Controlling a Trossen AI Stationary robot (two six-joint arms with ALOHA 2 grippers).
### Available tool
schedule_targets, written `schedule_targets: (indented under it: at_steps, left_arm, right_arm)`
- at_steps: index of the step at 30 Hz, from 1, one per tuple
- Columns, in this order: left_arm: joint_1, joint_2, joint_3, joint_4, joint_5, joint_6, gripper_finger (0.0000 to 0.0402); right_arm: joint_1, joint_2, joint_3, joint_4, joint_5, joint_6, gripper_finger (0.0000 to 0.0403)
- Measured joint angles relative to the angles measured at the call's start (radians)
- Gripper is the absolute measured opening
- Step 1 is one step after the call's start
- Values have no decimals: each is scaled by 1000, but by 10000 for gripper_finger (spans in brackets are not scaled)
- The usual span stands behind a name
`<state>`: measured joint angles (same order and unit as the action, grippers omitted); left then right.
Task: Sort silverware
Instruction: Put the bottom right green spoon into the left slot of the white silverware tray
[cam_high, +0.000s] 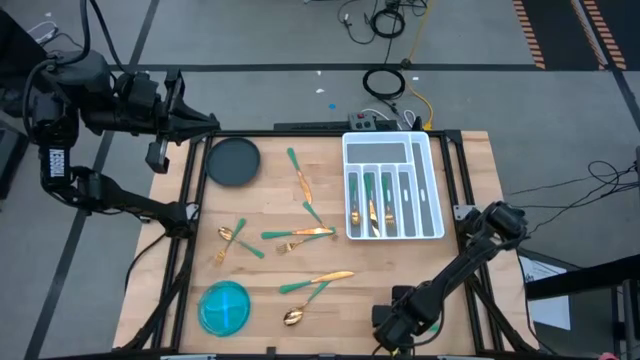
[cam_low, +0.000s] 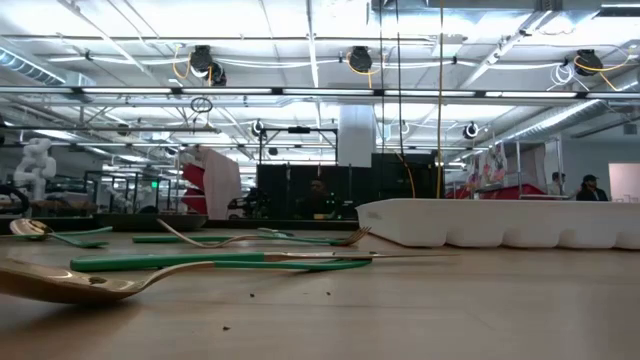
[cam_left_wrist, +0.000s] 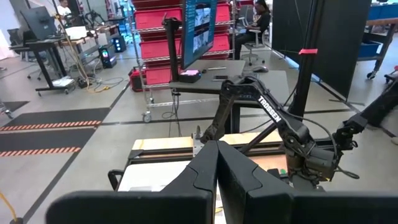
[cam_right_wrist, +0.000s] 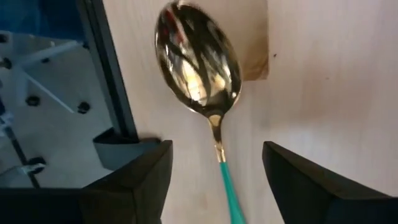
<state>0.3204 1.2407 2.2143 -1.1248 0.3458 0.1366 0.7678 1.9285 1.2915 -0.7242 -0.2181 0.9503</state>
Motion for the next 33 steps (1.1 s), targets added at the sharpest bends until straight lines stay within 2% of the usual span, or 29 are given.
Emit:
schedule_targets:
  at_steps: [6, 13, 16, 21, 23, 33]
  left_arm:
    - [0, 0, 0, 0, 0, -1, 13]
    - [0, 0, 0, -2, -2, -26, 13]
    - [0, -2, 0, -2, -7, -26, 13]
    - [0, -8, 0, -6, -8, -26, 13]
    - [0, -12, 0, -9, -8, -27, 13]
    - [0, -34, 0, -10, -9, -26, 13]
  right_arm:
    - [0, 42, 2, -2, 13, -38, 246]
    - [0, 88, 6, 18, 8, -45, 222]
    - [-2, 101, 7, -2, 6, -45, 184]
    - [-6, 103, 3, -22, 15, -64, 51]
    - [-10, 103, 3, -17, 7, -73, 15]
    - [-30, 69, 28, -52, 38, -103, 1]
